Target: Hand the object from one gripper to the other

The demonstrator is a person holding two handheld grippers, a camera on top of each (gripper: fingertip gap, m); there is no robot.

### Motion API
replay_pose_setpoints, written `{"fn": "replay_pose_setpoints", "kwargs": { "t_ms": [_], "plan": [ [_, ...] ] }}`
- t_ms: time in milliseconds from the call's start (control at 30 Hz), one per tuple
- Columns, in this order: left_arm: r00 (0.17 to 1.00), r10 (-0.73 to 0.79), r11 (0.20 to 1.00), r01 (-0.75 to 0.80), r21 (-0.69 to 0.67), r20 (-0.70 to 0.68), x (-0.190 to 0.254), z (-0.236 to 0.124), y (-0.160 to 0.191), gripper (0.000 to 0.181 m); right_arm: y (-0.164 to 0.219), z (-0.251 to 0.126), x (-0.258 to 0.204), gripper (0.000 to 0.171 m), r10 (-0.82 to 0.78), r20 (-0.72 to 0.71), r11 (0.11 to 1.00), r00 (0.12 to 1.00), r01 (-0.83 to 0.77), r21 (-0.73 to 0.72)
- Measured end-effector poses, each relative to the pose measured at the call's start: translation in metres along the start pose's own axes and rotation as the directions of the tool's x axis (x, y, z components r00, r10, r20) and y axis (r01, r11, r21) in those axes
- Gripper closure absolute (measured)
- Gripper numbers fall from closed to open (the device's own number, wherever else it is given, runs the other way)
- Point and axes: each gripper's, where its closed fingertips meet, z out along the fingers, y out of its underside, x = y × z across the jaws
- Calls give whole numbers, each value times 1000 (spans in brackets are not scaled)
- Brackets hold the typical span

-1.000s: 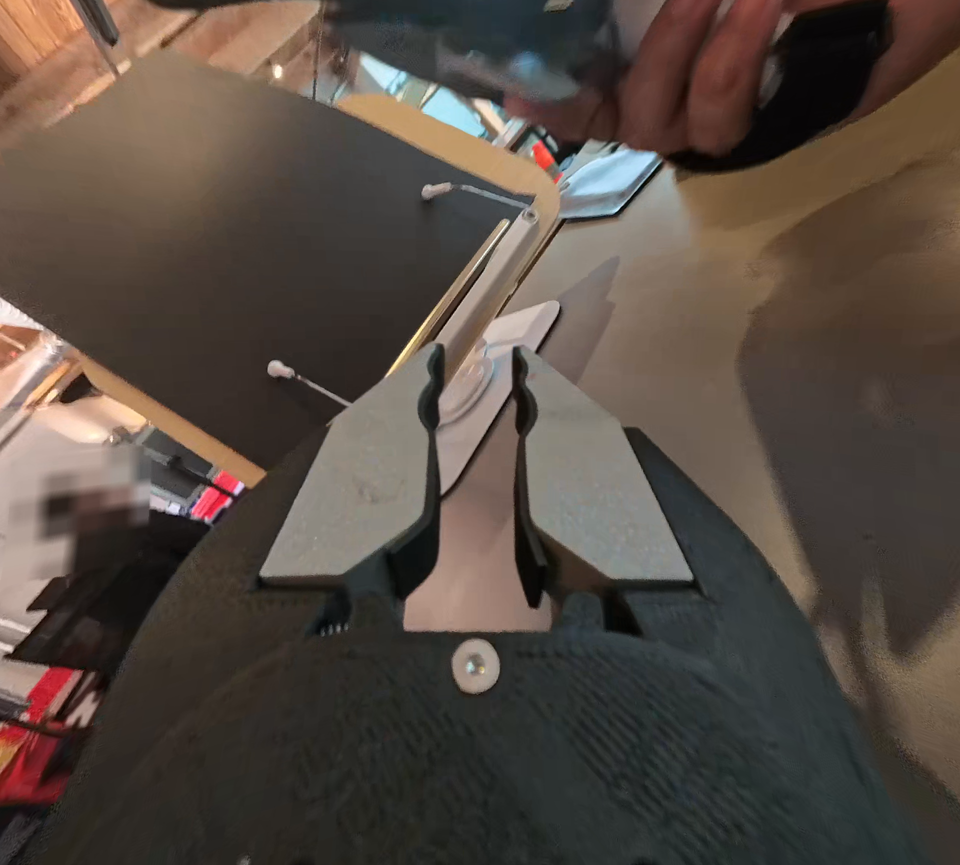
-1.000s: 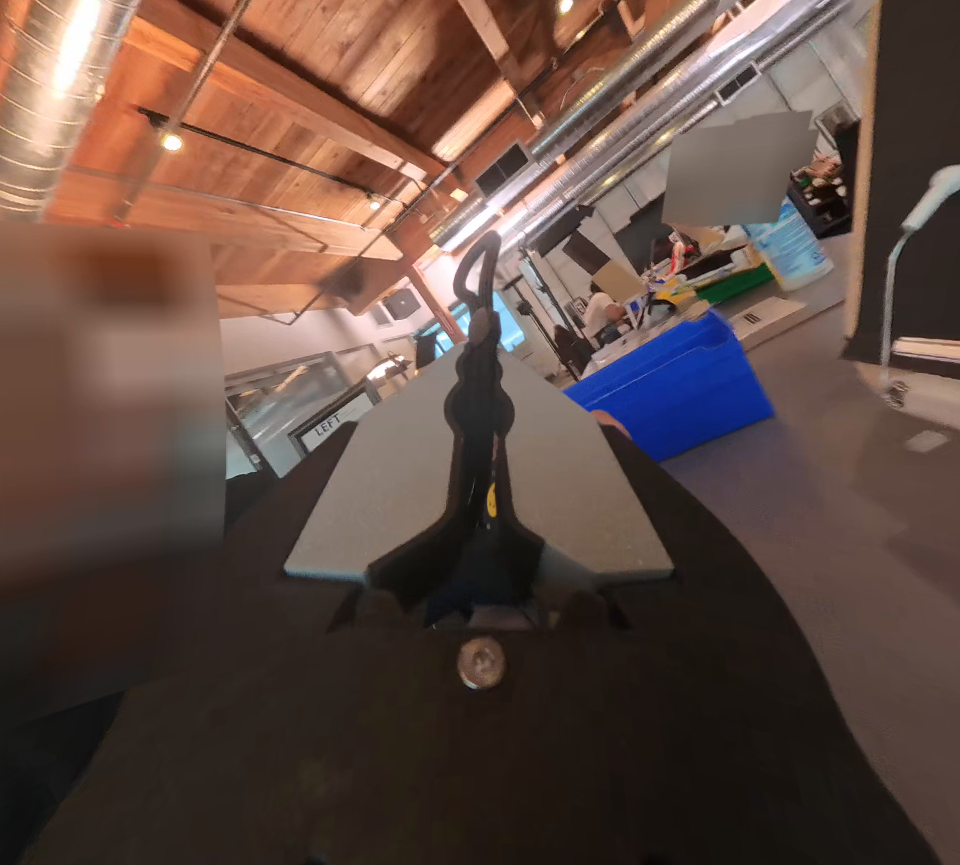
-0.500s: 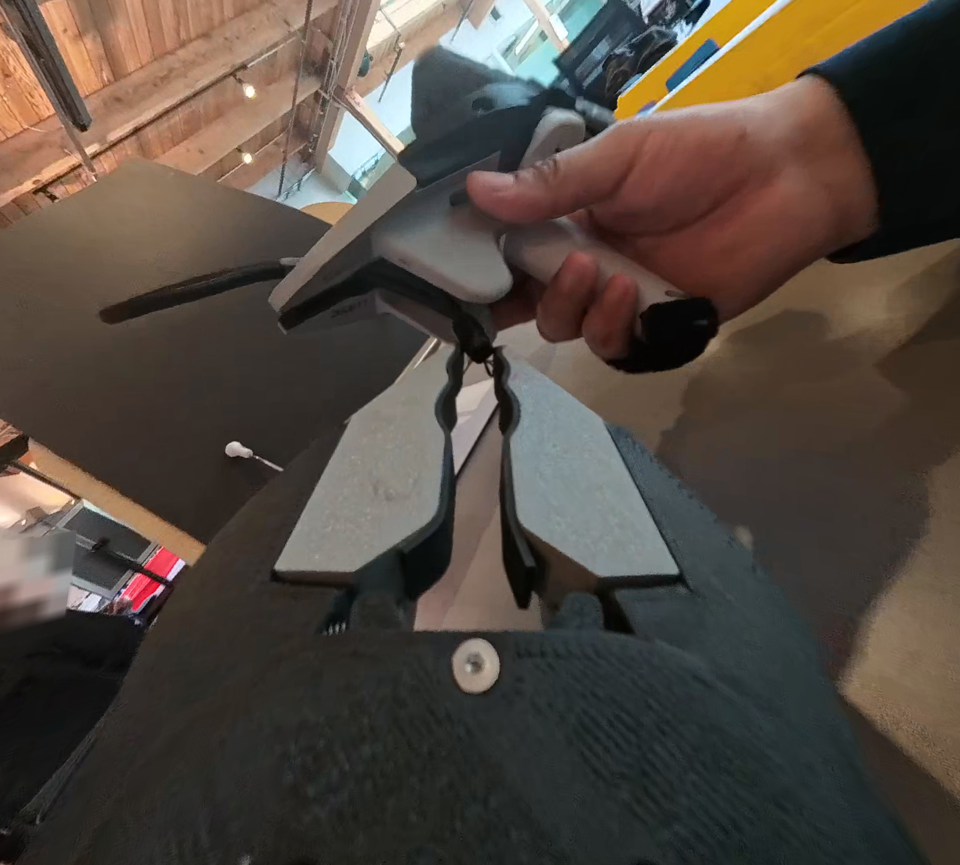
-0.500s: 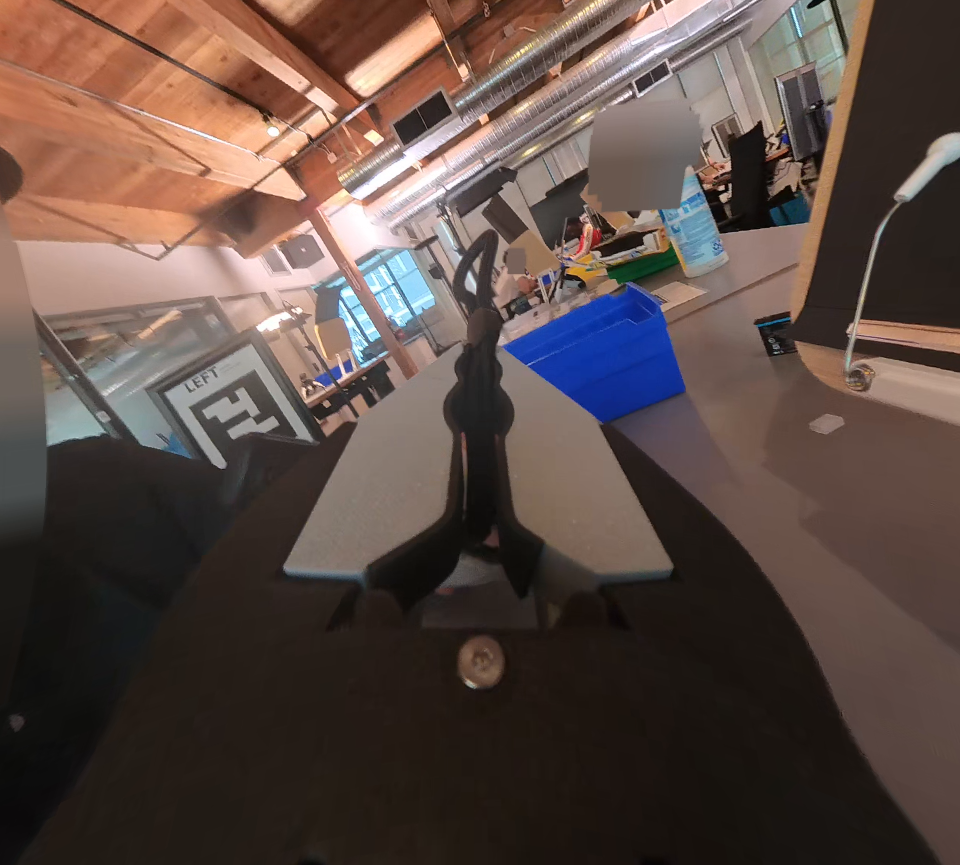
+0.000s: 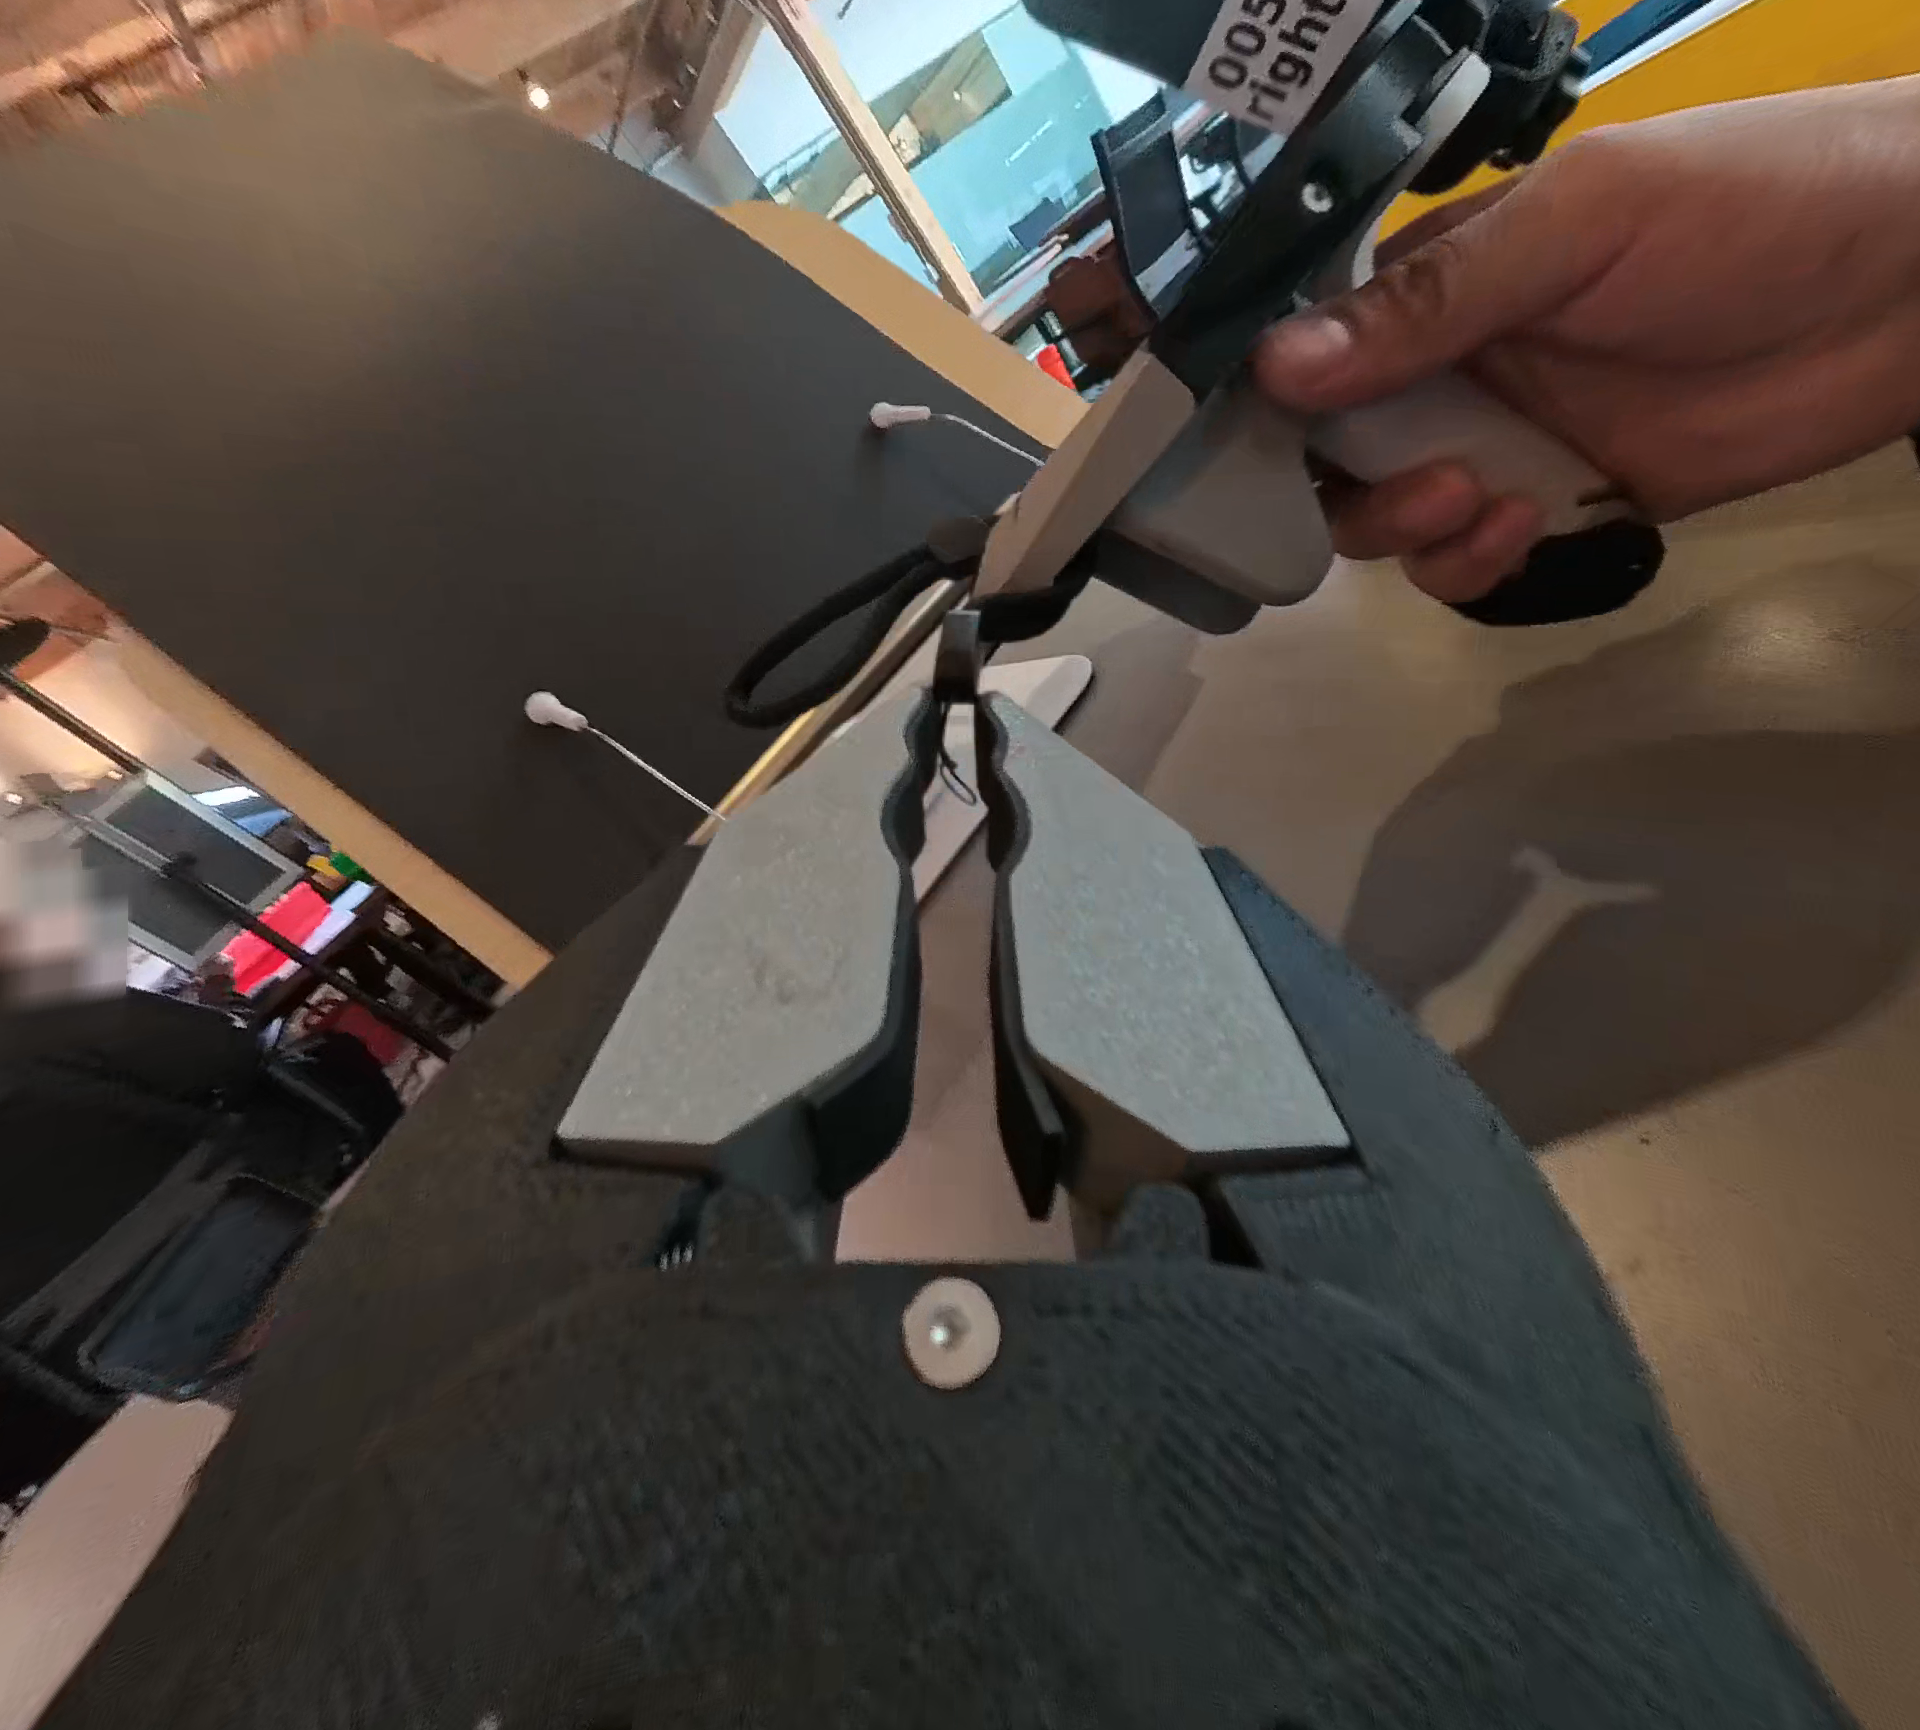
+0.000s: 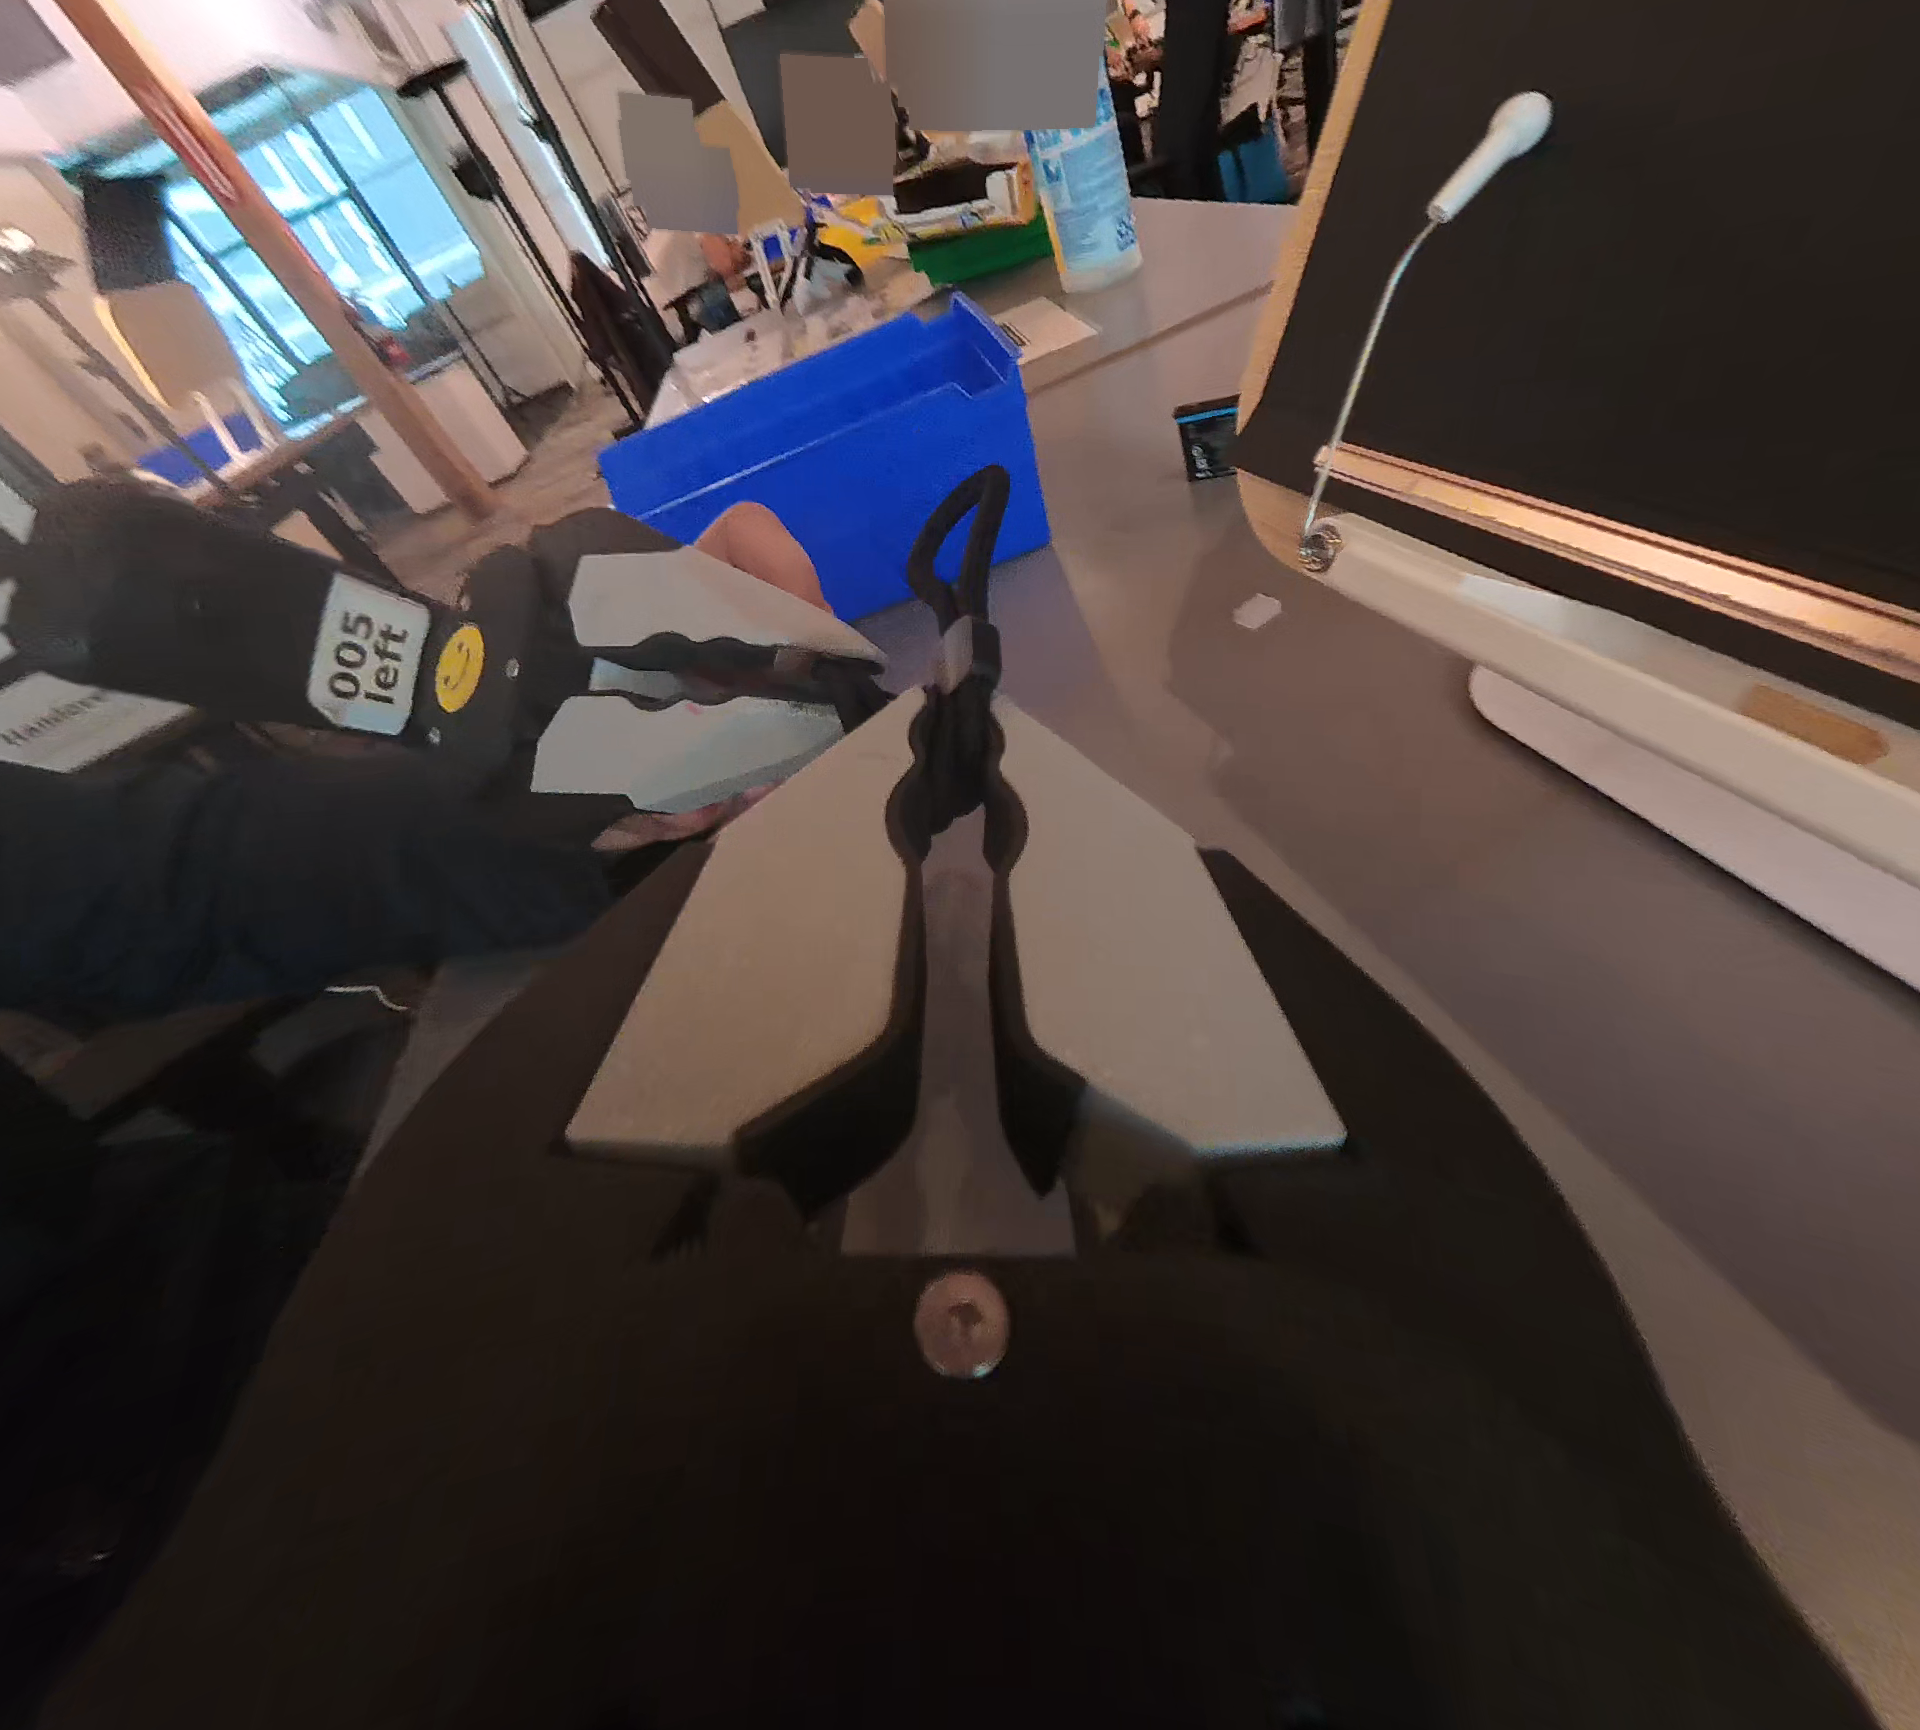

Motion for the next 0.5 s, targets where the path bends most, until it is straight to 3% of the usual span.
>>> {"fn": "replay_pose_setpoints", "kwargs": {
  "t_ms": [133, 300, 500],
  "plan": [
    [1000, 0, 1000, 0, -25, 10, 2, 3, 9, 175, 8, 2, 4, 171, 7, -14, 999, 1000, -8, -34],
    [988, 145, 987, -139, -86, 61, 1, 6, 17, 164, 24, 9, 6, 171, 1, -38, 992, 999, -6, -129],
    [991, 125, 988, -119, -101, 55, 0, 6, 20, 157, 22, 7, 9, 171, 20, -42, 993, 999, -25, -117]
  ]
}}
